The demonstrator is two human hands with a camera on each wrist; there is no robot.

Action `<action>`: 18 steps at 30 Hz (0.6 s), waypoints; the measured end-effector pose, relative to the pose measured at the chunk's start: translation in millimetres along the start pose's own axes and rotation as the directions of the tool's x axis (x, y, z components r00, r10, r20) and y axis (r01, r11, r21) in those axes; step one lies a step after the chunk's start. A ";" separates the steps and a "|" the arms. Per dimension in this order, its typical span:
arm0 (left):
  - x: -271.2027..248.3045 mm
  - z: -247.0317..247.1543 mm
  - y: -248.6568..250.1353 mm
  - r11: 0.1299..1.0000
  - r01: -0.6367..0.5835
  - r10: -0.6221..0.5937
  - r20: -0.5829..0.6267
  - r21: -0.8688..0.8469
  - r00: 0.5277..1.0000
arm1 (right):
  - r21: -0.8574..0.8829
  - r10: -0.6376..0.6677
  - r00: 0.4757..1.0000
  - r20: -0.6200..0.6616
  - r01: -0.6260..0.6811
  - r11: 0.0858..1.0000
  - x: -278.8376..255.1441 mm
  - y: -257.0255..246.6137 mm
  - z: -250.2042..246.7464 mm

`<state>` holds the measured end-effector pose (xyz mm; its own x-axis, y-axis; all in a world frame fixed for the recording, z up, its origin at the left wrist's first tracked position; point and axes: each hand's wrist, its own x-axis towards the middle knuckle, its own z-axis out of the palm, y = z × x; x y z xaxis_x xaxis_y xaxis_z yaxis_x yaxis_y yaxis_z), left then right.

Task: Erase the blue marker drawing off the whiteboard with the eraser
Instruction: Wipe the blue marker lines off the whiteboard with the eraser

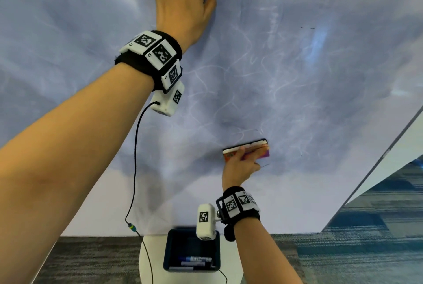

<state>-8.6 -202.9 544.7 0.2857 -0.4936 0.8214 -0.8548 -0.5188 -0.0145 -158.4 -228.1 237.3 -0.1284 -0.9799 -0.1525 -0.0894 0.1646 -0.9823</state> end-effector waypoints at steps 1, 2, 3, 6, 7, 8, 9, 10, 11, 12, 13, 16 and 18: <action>-0.3 -0.5 -1.0 1.000 -0.010 0.010 0.010 0.004 1.000 | 0.003 -0.001 1.000 -0.003 0.001 1.000 2.2 2.4 -1.6; -0.6 -1.0 -1.6 1.000 -0.015 0.015 0.019 0.010 1.000 | -0.009 0.010 1.000 -0.015 -0.010 1.000 5.3 6.4 -3.6; -0.8 -1.8 -1.5 1.000 -0.015 0.014 0.024 0.015 1.000 | -0.022 0.045 0.998 -0.033 -0.046 0.999 7.6 9.8 -6.5; -0.7 -4.7 1.0 1.000 -0.010 0.010 0.030 0.013 0.999 | -0.004 0.220 0.973 -0.069 -0.220 0.975 11.7 23.3 -23.0; -0.2 -5.1 1.3 1.000 -0.015 0.015 0.032 0.008 0.999 | -0.001 0.263 0.962 -0.070 -0.263 0.965 11.4 28.5 -28.3; -0.3 -5.8 1.1 1.000 -0.020 0.019 0.034 0.003 0.999 | 0.003 0.290 0.954 -0.075 -0.290 0.957 10.3 33.4 -32.6; -0.3 -6.3 0.2 1.000 -0.023 0.023 0.036 0.000 0.999 | 0.004 0.299 0.951 -0.080 -0.299 0.954 10.5 38.7 -34.3; -0.2 -6.7 -0.4 1.000 -0.025 0.025 0.039 0.000 0.999 | 0.003 0.303 0.949 -0.083 -0.304 0.953 10.0 41.1 -34.9; -0.2 -6.8 -0.4 1.000 -0.025 0.025 0.043 0.003 0.999 | 0.009 0.313 0.946 -0.084 -0.313 0.950 9.1 41.0 -34.8; -0.2 -6.3 -0.6 1.000 -0.023 0.022 0.047 0.007 0.999 | 0.013 0.316 0.945 -0.082 -0.316 0.949 7.1 38.4 -33.0; -0.1 -6.1 0.0 1.000 -0.020 0.019 0.050 0.009 0.999 | 0.037 0.299 0.951 -0.078 -0.297 0.954 5.9 34.3 -30.5; 0.4 -4.7 1.0 1.000 -0.007 0.007 0.047 0.008 0.999 | 0.057 0.143 0.988 -0.053 -0.140 0.989 8.5 14.6 -22.5; 0.4 -4.3 0.3 1.000 -0.005 0.004 0.045 0.008 0.999 | 0.056 0.103 0.994 -0.044 -0.100 0.993 16.0 1.5 -20.3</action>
<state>-10.6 -200.2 547.5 0.3014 -0.5269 0.7947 -0.8526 -0.5221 -0.0229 -180.6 -241.2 235.5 -0.1806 -0.9518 -0.2477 -0.0209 0.2555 -0.9666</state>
